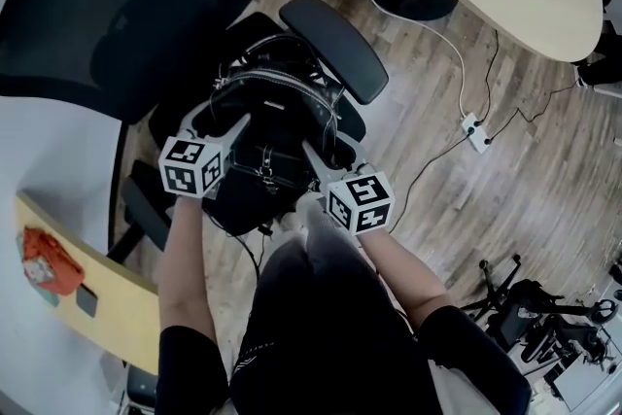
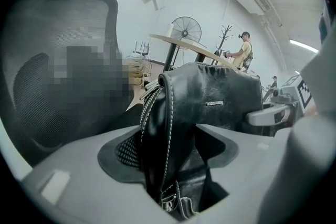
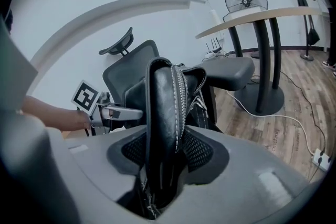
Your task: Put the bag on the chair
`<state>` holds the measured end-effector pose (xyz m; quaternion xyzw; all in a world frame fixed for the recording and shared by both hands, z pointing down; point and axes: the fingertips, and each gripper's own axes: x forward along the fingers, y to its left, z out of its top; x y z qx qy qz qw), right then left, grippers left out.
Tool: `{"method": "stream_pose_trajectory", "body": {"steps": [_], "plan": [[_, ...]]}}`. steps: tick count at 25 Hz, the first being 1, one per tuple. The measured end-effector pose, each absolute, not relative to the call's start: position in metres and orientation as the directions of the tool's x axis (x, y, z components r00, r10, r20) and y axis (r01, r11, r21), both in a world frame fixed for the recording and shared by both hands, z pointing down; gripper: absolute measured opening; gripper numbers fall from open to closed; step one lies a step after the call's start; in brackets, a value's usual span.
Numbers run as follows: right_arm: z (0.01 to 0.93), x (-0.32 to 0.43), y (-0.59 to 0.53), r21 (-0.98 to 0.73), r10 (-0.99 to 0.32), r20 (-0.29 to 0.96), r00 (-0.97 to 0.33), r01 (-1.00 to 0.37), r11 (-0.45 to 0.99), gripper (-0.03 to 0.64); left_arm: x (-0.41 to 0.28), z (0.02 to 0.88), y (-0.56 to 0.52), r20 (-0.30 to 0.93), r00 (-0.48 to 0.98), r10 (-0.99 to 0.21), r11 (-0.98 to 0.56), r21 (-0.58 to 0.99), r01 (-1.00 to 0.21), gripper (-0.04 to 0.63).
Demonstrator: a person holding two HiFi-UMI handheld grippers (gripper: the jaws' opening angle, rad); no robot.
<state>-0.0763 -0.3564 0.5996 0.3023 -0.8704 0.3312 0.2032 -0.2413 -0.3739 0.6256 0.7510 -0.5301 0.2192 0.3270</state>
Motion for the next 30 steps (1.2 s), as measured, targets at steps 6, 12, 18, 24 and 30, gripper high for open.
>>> {"method": "stream_pose_trajectory", "body": {"steps": [6,12,18,24,30], "plan": [[0.593,-0.074,-0.351,-0.436,-0.372,0.572,-0.731,-0.655,0.617,0.225,-0.253,0.621,-0.364,0.682,0.318,-0.658,-0.211,0.239,-0.948,0.355],[0.580,-0.074,-0.349,-0.409,-0.412,0.563,-0.716,-0.675,0.614,0.233,-0.264,0.613,-0.351,0.672,0.282,-0.684,-0.172,0.227,-0.959,0.364],[0.566,-0.066,-0.345,-0.390,-0.449,0.561,-0.696,-0.700,0.598,0.239,-0.268,0.594,-0.334,0.645,0.274,-0.714,-0.156,0.235,-0.959,0.354],[0.550,-0.056,-0.321,-0.370,-0.469,0.559,-0.684,-0.712,0.597,0.233,-0.266,0.566,-0.303,0.590,0.270,-0.761,-0.145,0.251,-0.957,0.306],[0.532,-0.044,-0.306,-0.356,-0.497,0.549,-0.673,-0.725,0.589,0.222,-0.253,0.540,-0.278,0.538,0.281,-0.795,-0.143,0.284,-0.948,0.243]]}}
